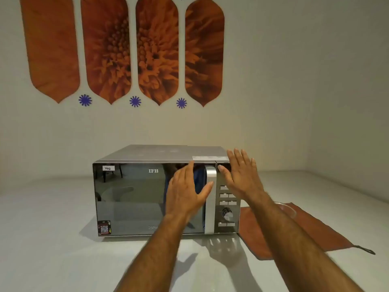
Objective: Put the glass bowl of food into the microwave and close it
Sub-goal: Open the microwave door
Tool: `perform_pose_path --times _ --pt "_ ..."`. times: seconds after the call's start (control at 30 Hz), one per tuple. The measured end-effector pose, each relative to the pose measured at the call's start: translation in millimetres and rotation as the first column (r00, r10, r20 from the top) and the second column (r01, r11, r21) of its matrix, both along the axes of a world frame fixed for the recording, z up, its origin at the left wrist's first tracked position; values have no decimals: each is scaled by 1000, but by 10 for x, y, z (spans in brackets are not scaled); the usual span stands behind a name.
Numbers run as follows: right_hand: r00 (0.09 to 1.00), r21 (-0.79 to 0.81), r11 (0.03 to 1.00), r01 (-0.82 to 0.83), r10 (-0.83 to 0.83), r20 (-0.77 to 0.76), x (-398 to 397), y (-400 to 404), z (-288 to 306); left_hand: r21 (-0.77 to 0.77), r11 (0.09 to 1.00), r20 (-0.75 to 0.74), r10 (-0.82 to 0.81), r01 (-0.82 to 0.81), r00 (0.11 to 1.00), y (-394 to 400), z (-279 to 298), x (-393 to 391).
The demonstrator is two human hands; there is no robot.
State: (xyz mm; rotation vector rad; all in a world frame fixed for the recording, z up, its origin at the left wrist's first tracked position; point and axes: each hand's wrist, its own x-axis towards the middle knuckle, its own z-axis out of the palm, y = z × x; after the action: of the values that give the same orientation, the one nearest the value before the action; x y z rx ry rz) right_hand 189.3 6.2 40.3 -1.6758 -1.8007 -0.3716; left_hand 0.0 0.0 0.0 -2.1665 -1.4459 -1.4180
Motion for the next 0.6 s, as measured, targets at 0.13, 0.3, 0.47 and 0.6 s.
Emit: perform_pose_path --times 0.13,0.3,0.47,0.6 --pt "1000 -55 998 2 0 30 44 182 3 -214 964 332 -80 157 940 85 -95 254" --pt "999 -56 998 -14 17 43 97 374 15 -219 910 604 -157 352 781 175 -110 452" --pt "994 1 999 -45 44 102 109 446 40 -153 868 737 -218 472 640 240 -122 618" --pt "988 26 998 -58 53 144 120 477 45 -171 828 792 -207 534 575 304 -134 719"
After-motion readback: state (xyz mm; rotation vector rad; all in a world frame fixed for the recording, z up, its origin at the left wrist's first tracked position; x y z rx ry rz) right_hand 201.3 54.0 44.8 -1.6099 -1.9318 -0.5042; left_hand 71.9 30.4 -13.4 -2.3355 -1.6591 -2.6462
